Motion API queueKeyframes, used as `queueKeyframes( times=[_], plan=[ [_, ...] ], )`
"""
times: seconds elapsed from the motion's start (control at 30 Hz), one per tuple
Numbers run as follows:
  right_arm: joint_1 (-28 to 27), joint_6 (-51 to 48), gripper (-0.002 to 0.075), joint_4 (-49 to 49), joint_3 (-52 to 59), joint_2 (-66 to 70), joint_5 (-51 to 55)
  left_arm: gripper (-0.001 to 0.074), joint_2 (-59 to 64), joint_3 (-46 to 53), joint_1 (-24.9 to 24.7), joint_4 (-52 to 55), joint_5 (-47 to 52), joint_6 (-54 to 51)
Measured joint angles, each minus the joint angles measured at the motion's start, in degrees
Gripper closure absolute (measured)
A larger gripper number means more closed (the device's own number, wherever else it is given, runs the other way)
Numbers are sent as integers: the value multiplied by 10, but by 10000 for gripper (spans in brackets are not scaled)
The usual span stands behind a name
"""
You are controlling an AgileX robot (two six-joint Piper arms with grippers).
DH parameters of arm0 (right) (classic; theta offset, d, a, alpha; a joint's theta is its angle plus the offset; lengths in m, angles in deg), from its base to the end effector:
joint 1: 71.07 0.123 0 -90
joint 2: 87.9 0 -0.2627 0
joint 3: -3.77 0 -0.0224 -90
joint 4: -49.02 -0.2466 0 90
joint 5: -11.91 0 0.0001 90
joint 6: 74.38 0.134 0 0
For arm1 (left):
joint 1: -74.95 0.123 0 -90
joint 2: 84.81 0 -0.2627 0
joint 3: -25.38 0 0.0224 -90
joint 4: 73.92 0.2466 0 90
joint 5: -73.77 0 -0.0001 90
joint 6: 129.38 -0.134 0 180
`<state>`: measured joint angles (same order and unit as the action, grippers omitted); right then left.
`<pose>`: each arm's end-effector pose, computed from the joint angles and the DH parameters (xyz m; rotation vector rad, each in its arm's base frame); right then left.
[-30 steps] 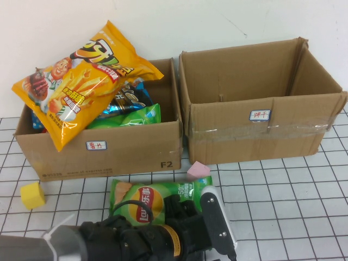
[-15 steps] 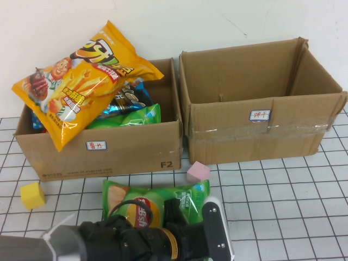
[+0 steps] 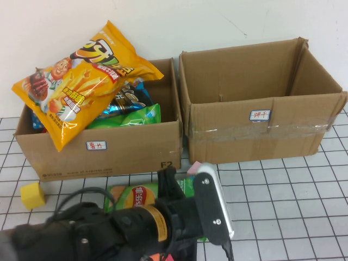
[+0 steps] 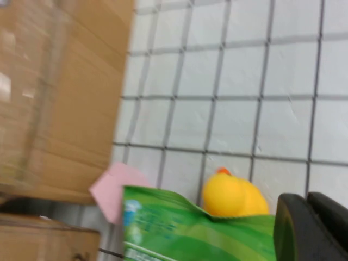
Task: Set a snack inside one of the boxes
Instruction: Pick up the potato chip
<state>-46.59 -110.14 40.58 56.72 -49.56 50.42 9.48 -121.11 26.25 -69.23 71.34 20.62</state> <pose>0.1259 0.0708 0.2179 -1.0614 1.9923 0.0600 0.2224 -0.2538 0.1739 1.4593 1.6354 -0.1418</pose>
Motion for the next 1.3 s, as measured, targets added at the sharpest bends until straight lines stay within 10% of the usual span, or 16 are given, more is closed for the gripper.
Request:
queueKeyframes(
  times=[0.33,0.73,1.07,1.3],
  plan=[
    [0,0,727,0,0,0,0,735,-60,0,11,-84,47,25],
    [0,0,727,0,0,0,0,709,-89,0,195,-220,283,182],
    [0,0,727,0,0,0,0,121,-91,41,211,-113,296,110],
    [0,0,727,0,0,0,0,46,-70,67,211,-72,207,106]
  ],
)
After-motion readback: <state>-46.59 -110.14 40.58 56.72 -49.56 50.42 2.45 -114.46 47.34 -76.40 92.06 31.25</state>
